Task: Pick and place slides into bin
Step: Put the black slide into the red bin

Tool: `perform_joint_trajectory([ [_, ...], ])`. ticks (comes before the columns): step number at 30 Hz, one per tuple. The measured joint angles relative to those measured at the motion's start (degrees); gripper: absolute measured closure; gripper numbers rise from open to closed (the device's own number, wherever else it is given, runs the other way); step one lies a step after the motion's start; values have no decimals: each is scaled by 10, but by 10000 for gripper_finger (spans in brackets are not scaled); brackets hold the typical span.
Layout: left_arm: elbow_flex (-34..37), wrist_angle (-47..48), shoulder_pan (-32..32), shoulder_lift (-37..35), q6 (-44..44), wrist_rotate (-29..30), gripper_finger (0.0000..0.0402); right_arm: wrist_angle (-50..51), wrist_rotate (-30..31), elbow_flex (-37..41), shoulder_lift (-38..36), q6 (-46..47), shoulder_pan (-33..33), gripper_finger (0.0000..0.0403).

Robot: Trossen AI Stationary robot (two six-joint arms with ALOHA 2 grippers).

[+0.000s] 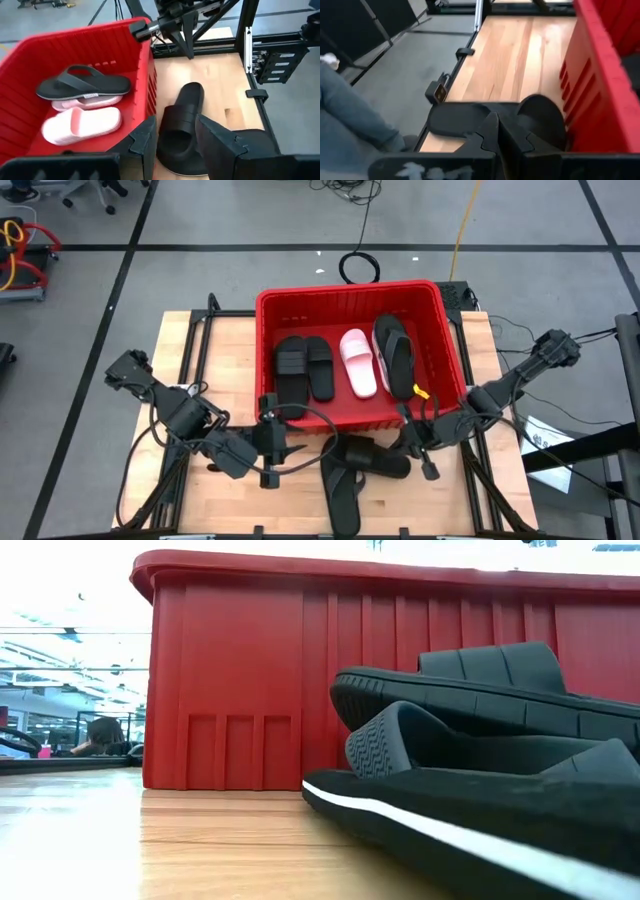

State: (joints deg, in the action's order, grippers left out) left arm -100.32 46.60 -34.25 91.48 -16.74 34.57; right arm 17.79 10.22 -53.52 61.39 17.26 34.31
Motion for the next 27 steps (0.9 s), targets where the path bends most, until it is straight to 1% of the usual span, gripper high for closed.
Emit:
perform_joint_trajectory([
  [2, 20, -16, 0, 0, -22, -9, 268, 16, 0, 0, 0, 0, 8, 403],
  [7, 99, -89, 3, 0, -93, -80, 268, 23, 0, 0, 0, 2, 26, 403],
  [9, 136, -140, 0, 0, -112, -103, 268, 24, 0, 0, 0, 2, 32, 403],
  [12, 199, -229, -8, 0, -135, -121, 268, 23, 0, 0, 0, 2, 41, 403],
  [16, 270, -319, -27, 0, -191, -125, 268, 24, 0, 0, 0, 3, 52, 403],
  [19, 306, -362, -43, 1, -245, -109, 268, 30, 0, 0, 0, 3, 63, 403],
  [22, 320, -420, -55, 26, -273, -93, 268, 56, 0, 0, 0, 11, 75, 403],
  [27, 322, -522, -62, 101, -302, -106, 268, 88, 0, 1, 0, 33, 91, 403],
])
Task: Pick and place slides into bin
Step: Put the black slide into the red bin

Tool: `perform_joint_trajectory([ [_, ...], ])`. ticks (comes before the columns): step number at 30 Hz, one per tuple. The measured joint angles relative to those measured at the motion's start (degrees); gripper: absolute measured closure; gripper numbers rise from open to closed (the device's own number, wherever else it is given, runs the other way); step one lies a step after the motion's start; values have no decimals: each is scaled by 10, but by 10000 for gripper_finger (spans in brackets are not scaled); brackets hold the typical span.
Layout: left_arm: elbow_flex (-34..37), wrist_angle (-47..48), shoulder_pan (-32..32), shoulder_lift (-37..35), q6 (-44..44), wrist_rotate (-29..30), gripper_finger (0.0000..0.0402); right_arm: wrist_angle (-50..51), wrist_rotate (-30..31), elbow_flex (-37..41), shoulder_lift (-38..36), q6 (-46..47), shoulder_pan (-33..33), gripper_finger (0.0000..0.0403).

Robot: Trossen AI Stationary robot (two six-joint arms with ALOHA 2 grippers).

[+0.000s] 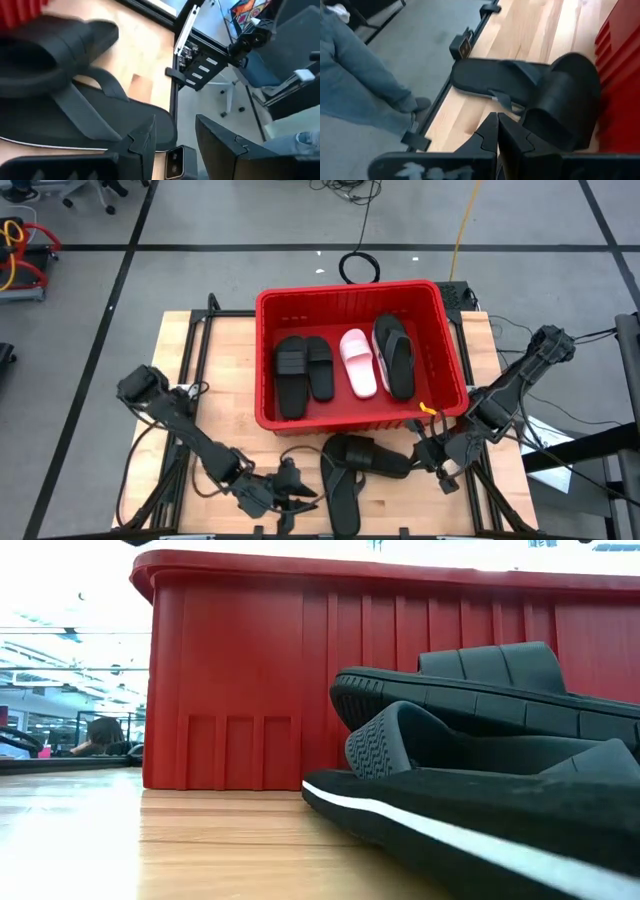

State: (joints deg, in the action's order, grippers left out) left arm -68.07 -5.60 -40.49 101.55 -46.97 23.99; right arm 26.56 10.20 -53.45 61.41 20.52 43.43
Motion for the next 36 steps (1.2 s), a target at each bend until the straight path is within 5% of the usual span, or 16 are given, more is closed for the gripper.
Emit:
perform_joint_trajectory([
  [11, 0, -99, 62, 74, -16, 20, 268, 42, 0, 0, 5, -2, 13, 403],
  [36, 0, -75, 137, 107, 79, 14, 268, 55, 2, 0, 9, -19, 13, 403],
])
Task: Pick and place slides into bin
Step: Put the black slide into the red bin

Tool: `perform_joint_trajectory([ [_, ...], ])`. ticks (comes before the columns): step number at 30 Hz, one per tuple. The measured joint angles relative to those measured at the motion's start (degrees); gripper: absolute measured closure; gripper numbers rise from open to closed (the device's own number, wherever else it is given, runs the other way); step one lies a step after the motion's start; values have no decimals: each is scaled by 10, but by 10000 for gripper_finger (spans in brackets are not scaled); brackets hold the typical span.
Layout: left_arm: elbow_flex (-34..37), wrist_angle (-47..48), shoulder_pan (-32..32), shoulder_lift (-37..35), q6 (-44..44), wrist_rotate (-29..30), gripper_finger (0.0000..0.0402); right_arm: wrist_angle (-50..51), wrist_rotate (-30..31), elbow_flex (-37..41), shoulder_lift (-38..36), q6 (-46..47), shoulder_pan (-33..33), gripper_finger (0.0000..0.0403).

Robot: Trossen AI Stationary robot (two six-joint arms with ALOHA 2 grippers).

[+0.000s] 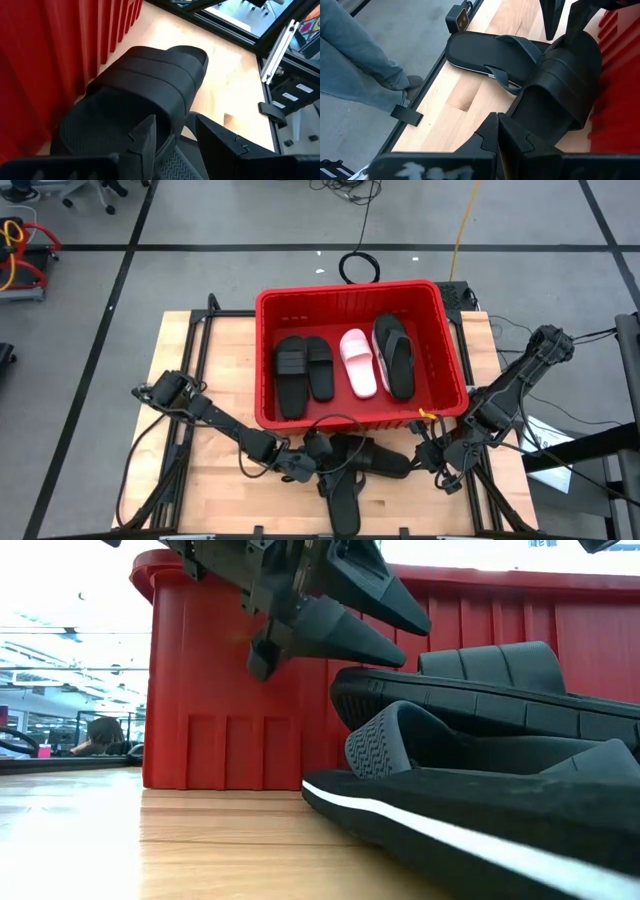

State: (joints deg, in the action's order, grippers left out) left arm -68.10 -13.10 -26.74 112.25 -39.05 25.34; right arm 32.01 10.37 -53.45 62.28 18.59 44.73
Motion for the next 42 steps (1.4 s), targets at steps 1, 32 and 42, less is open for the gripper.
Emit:
perform_joint_trajectory([
  [1, 0, 1, 0, 0, 0, 0, 268, 0, 0, 0, 0, 0, 0, 403],
  [32, -1, -52, 27, 31, -31, -46, 268, 0, 5, 0, 0, -3, -10, 403],
  [42, -1, -50, 27, 31, -32, -58, 359, 0, 5, 0, 0, -4, -28, 403],
])
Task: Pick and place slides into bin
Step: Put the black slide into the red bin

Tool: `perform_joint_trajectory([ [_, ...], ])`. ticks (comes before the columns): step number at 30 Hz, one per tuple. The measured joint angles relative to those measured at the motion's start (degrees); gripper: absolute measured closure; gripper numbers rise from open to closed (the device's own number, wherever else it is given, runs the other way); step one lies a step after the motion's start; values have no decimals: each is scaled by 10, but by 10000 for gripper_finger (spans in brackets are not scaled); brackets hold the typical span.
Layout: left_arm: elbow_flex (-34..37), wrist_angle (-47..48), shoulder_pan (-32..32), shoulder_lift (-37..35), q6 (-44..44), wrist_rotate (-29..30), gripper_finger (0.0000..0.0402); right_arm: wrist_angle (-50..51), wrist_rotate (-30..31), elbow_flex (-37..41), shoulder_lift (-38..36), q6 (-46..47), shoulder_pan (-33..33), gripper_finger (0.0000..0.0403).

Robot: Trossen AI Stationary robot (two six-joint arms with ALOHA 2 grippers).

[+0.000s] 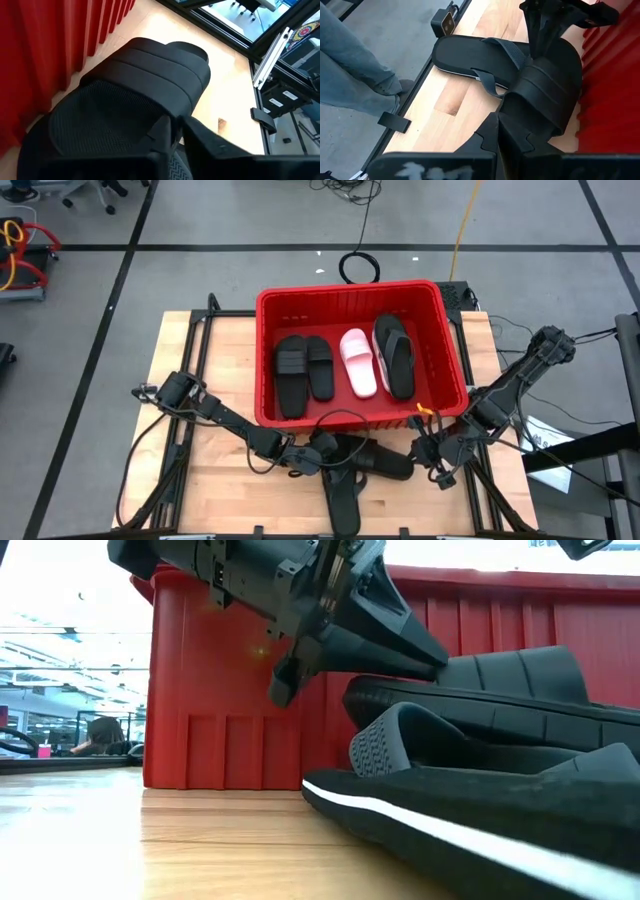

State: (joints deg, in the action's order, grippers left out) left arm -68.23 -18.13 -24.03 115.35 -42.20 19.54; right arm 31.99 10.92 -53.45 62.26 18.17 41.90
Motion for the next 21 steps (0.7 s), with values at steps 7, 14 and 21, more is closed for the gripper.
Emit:
perform_joint_trajectory([
  [7, 0, -2, 0, 0, -15, -2, 396, 0, -1, 0, 0, 0, -7, 403],
  [14, 0, -2, 0, 0, -14, -6, 399, 0, -2, 0, 0, 0, -7, 403],
  [21, 0, -4, 1, 0, -15, -13, 363, 0, -3, 0, 0, 1, -7, 403],
])
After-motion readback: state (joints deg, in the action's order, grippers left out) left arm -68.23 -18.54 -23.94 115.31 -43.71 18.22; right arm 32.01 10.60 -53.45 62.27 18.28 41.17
